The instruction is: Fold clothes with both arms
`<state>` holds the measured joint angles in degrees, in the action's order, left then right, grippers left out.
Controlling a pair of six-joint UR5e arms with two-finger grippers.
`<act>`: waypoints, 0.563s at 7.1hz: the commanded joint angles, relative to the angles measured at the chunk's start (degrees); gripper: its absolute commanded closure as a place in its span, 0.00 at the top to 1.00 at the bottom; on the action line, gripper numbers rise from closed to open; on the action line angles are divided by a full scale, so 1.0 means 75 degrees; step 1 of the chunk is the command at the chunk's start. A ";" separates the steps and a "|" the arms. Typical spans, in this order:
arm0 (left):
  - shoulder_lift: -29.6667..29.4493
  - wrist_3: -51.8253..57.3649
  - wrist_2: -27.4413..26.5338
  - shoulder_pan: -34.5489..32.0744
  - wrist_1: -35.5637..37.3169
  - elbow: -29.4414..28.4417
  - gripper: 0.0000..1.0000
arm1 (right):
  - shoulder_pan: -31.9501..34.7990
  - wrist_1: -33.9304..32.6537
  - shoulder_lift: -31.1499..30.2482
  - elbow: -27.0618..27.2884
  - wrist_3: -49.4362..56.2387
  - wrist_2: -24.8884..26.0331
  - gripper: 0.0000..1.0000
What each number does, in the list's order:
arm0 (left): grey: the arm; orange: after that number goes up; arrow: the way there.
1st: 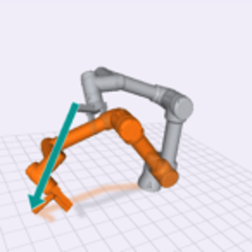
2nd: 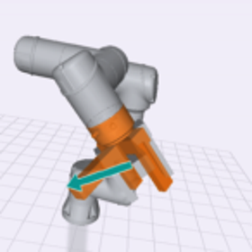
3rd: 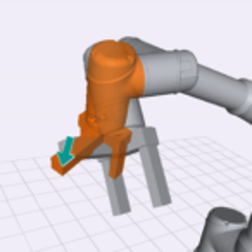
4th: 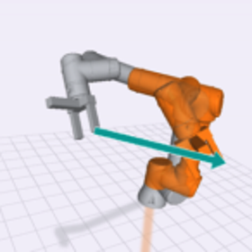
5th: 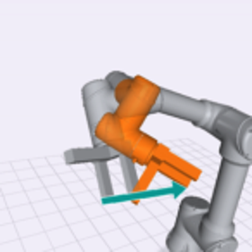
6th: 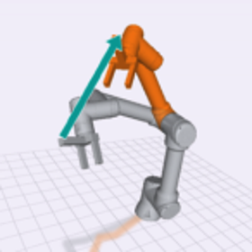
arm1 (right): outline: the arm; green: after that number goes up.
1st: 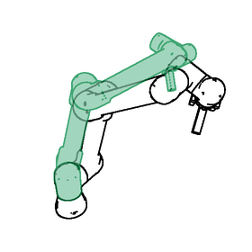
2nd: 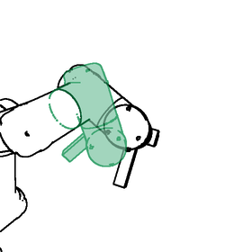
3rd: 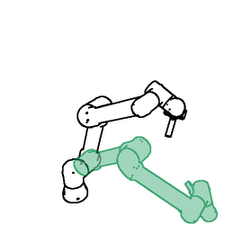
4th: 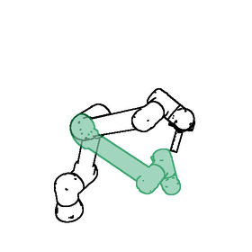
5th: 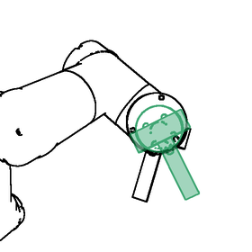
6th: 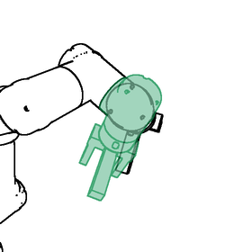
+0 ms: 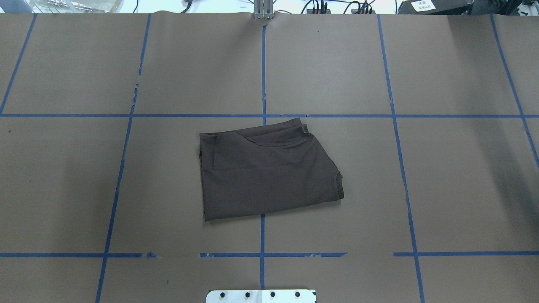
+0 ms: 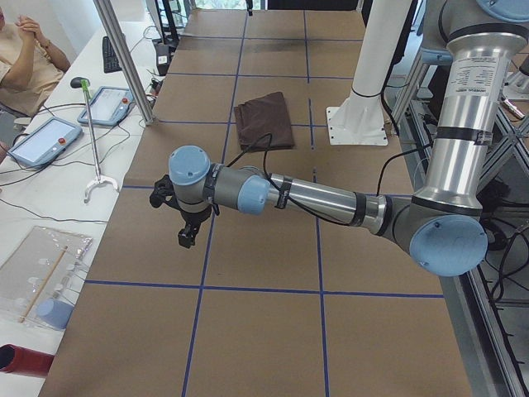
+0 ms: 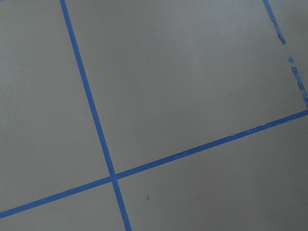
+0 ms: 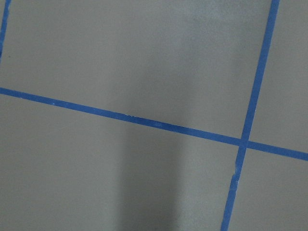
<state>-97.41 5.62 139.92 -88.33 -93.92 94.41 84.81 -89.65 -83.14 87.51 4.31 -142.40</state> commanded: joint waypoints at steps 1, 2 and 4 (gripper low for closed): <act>0.0004 0.0000 0.0012 0.0012 0.0007 0.0021 1.00 | 0.0000 0.0000 0.0058 0.0062 -0.0012 -0.0009 1.00; 0.0004 0.0000 0.0012 0.0012 -0.0004 0.0021 1.00 | 0.0000 0.0000 0.0046 0.0190 -0.0012 -0.0067 1.00; 0.0004 0.0000 0.0000 0.0012 -0.0062 0.0010 1.00 | 0.0000 0.0000 0.0069 0.0191 0.0000 -0.0068 1.00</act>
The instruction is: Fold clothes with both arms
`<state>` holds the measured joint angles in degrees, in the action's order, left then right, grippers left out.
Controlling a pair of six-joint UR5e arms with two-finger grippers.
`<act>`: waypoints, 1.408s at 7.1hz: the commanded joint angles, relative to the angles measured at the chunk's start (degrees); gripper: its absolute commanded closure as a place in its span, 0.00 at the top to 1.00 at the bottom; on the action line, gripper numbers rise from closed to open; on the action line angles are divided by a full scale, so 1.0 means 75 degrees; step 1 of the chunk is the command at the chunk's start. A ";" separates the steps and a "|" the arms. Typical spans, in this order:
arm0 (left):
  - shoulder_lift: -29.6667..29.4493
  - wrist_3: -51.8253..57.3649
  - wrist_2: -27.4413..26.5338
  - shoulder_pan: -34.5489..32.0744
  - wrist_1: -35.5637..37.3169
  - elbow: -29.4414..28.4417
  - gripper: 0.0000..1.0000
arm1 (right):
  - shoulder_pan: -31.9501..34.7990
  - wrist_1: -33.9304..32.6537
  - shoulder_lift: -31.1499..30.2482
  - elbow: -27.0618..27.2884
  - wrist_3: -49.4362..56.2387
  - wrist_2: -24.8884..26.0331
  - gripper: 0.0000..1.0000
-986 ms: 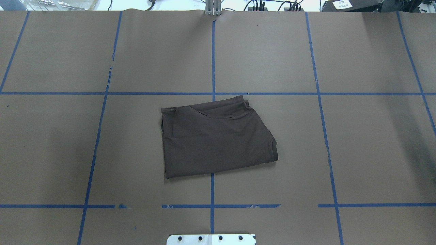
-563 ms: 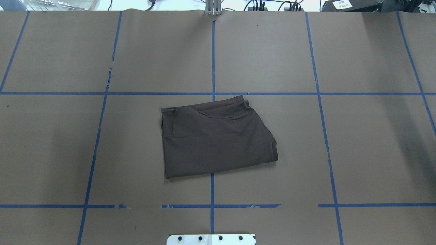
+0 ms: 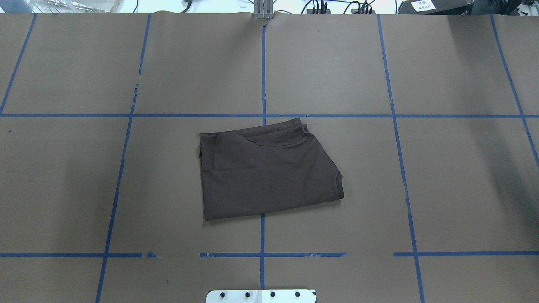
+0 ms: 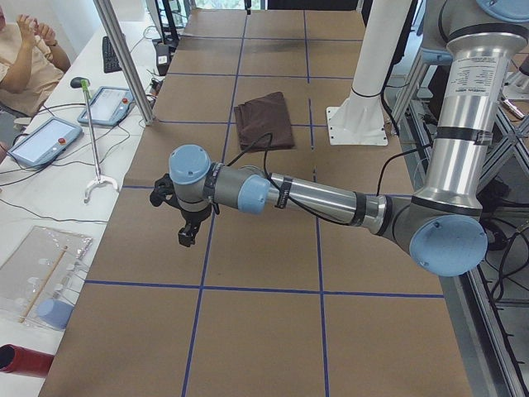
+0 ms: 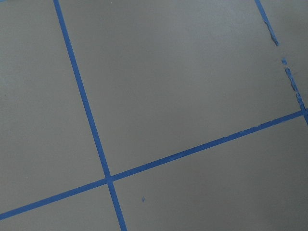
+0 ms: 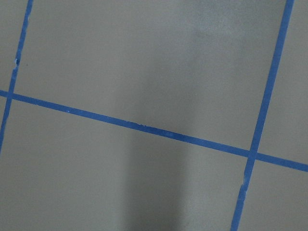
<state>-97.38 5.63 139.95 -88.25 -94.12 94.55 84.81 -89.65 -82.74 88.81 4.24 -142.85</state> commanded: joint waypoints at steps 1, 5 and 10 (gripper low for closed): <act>0.0000 0.0000 -0.0016 0.0001 -0.0048 -0.0009 1.00 | 0.0000 0.0000 0.0016 0.0018 0.0009 -0.0008 1.00; -0.0011 -0.0012 0.0008 0.0048 -0.0048 0.0003 1.00 | 0.0000 0.0000 -0.0065 0.0041 0.0009 -0.0008 1.00; 0.0000 0.0000 0.0019 0.0059 -0.0048 -0.0009 1.00 | 0.0000 0.0000 -0.0101 0.0064 0.0009 -0.0008 1.00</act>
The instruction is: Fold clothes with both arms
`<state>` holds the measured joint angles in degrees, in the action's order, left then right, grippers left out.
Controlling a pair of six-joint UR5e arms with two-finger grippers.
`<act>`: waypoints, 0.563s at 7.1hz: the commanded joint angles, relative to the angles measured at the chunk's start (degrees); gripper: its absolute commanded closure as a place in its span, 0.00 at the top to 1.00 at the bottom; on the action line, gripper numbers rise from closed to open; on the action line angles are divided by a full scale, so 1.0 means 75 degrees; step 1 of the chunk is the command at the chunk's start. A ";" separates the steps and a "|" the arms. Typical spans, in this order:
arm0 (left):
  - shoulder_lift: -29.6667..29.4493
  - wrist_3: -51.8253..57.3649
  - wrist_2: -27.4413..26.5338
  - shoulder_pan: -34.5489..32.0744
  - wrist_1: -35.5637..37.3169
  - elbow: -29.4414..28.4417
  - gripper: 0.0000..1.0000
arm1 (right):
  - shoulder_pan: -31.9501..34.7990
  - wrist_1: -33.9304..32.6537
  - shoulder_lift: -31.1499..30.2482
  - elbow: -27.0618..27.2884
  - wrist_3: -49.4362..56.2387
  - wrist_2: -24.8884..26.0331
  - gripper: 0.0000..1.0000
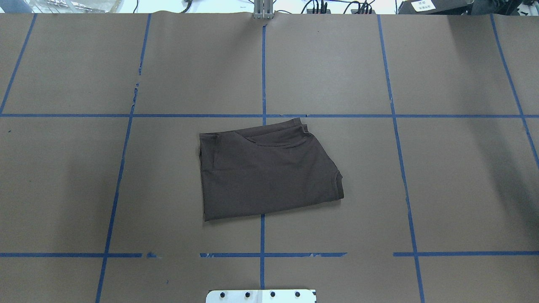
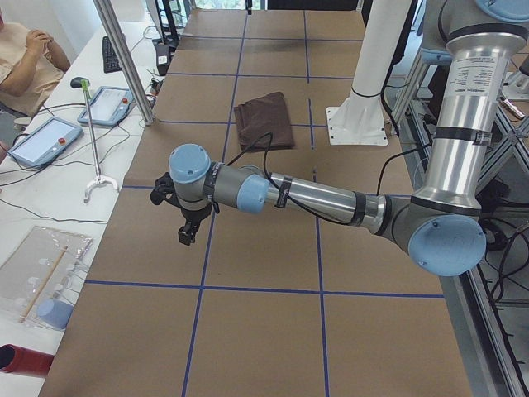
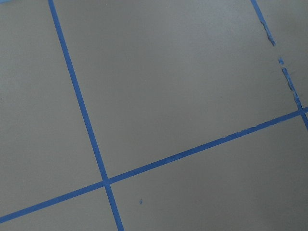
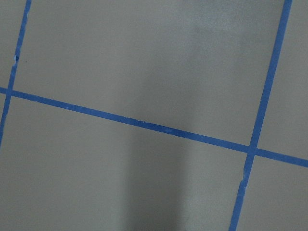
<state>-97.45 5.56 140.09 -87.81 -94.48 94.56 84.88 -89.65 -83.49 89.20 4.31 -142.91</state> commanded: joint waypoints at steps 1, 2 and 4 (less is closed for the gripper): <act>0.0009 0.0009 0.0002 0.0001 0.0000 -0.0010 1.00 | -0.0009 0.0000 0.0010 0.0001 0.0012 0.0000 1.00; 0.0009 0.0009 0.0002 0.0012 0.0000 -0.0010 1.00 | -0.0009 0.0000 0.0022 0.0001 0.0012 0.0000 1.00; 0.0009 -0.0003 0.0002 0.0012 0.0012 -0.0010 1.00 | -0.0009 0.0000 0.0069 -0.0011 0.0012 0.0000 1.00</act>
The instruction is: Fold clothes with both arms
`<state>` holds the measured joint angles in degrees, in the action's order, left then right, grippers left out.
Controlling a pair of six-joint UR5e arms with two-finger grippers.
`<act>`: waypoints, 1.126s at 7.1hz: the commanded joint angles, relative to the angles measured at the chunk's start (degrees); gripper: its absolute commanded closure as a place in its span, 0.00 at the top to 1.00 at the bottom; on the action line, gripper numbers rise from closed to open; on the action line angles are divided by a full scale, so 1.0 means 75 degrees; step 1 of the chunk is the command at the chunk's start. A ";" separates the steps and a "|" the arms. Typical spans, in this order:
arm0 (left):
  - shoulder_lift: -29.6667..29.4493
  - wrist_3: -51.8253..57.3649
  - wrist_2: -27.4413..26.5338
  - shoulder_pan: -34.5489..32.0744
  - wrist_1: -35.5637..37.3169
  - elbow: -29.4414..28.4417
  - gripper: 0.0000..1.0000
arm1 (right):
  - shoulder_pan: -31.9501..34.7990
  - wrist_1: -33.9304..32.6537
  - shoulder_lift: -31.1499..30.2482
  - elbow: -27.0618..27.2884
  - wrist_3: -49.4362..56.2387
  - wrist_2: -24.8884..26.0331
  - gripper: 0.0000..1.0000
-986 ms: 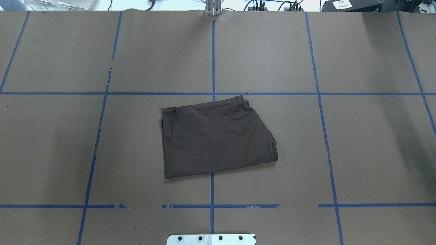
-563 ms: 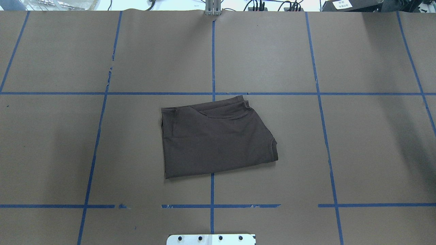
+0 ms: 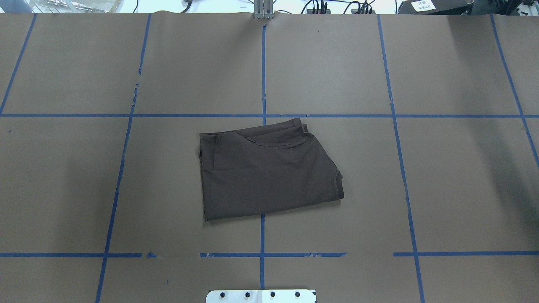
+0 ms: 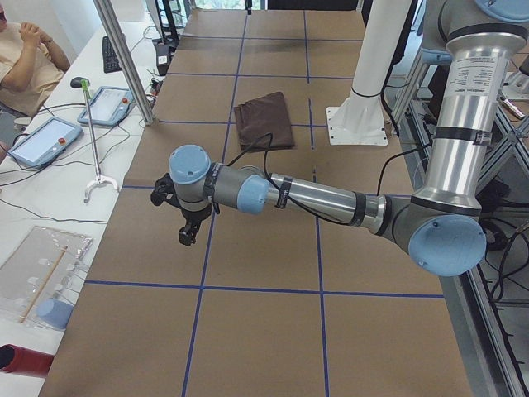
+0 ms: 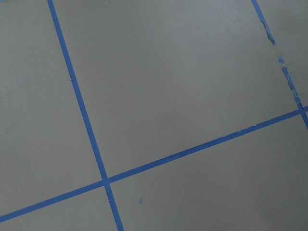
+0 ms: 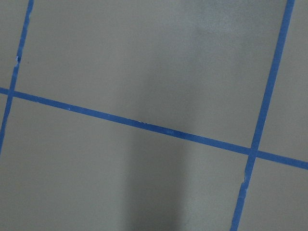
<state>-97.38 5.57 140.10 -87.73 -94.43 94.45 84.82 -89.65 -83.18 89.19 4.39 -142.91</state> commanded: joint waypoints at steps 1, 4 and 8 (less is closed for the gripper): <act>0.0000 -0.0005 0.0000 0.0026 0.0005 0.0005 1.00 | -0.0001 0.0000 0.0040 -0.0044 0.0001 0.0000 1.00; -0.0023 -0.0005 0.0000 0.0026 -0.0007 0.0028 1.00 | -0.0001 0.0000 0.0052 -0.0091 0.0012 0.0012 1.00; -0.0035 -0.0005 0.0000 0.0038 0.0016 0.0005 1.00 | -0.0001 0.0000 0.0052 -0.0022 0.0001 0.0012 1.00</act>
<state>-97.64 5.54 140.04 -87.47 -94.41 94.54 84.81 -89.60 -82.80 88.60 4.43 -142.82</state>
